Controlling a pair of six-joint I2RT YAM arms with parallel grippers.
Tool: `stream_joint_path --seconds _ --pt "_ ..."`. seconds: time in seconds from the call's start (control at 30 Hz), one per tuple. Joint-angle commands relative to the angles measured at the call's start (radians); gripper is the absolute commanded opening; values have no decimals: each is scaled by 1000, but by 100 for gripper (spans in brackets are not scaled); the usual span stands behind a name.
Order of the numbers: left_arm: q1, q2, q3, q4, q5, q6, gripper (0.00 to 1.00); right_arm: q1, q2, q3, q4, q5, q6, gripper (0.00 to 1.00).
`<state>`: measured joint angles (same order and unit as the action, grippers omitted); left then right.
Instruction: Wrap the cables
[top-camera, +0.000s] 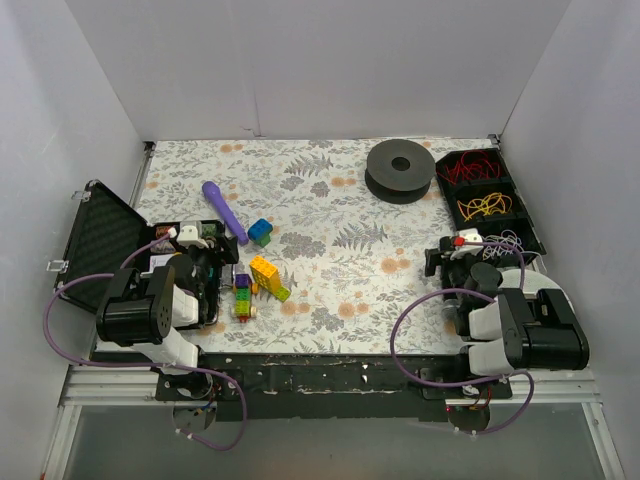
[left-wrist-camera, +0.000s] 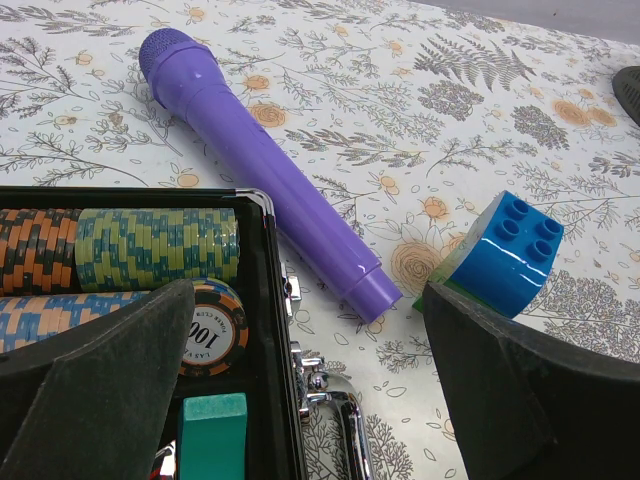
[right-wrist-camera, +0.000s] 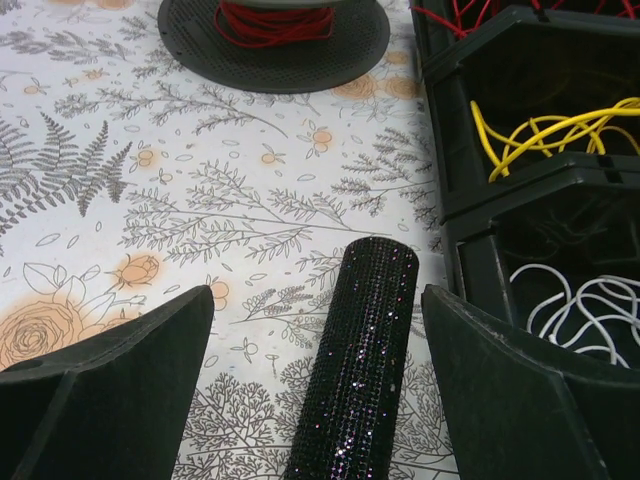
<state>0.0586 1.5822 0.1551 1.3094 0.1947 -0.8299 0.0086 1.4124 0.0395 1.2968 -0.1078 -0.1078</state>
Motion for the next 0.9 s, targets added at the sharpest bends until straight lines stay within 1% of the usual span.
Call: stream_joint_path --seconds 0.0,0.07,0.1,0.13,0.17,0.2,0.23,0.27,0.37,0.43,0.5,0.53,0.6,0.67,0.7,0.73,0.77,0.8,0.83,0.87 --pt "3 -4 12 4 0 6 98 1 -88 -150 299 31 7 92" --pt "1 -8 9 14 8 5 98 2 -183 -153 218 25 -7 91" --pt "4 -36 21 -24 -4 0 98 1 -232 -144 150 19 -10 90" --pt "6 -81 55 -115 -18 -14 98 2 -292 -129 87 22 -10 89" --pt "17 -123 110 -251 11 -17 98 1 -344 -101 3 52 0 89" --pt "23 -154 182 -394 46 -3 98 2 -409 -75 -87 89 40 89" --pt "24 -169 242 -482 79 41 98 2 -473 -55 -173 97 63 88" --pt "24 -182 286 -581 101 60 98 2 -524 24 -286 80 71 87" --pt "24 -221 388 -784 112 109 98 2 -628 195 -573 19 83 85" --pt "26 -246 464 -931 149 181 98 2 -635 326 -730 22 82 84" --pt "26 -255 541 -1060 160 215 98 2 -586 498 -903 63 79 83" --pt "26 -254 579 -1123 163 222 98 1 -537 575 -979 98 79 83" --pt "27 -242 685 -1255 190 233 98 1 -396 747 -1167 160 74 84" --pt "26 -223 786 -1401 266 253 98 2 -241 917 -1295 180 79 84" --pt "26 -214 829 -1464 302 262 98 -28 -172 1038 -1376 174 79 84" --pt "27 -209 871 -1516 325 268 98 -39 -91 1107 -1430 156 73 84" --pt "26 -206 905 -1551 331 273 98 -53 -20 1191 -1494 123 69 84" --pt "26 -206 925 -1581 330 272 98 -65 61 1296 -1557 116 75 84" --pt "24 -203 943 -1601 321 276 98 -81 142 1414 -1599 71 77 84" --pt "26 -202 957 -1625 312 282 98 -94 207 1485 -1635 57 77 81"
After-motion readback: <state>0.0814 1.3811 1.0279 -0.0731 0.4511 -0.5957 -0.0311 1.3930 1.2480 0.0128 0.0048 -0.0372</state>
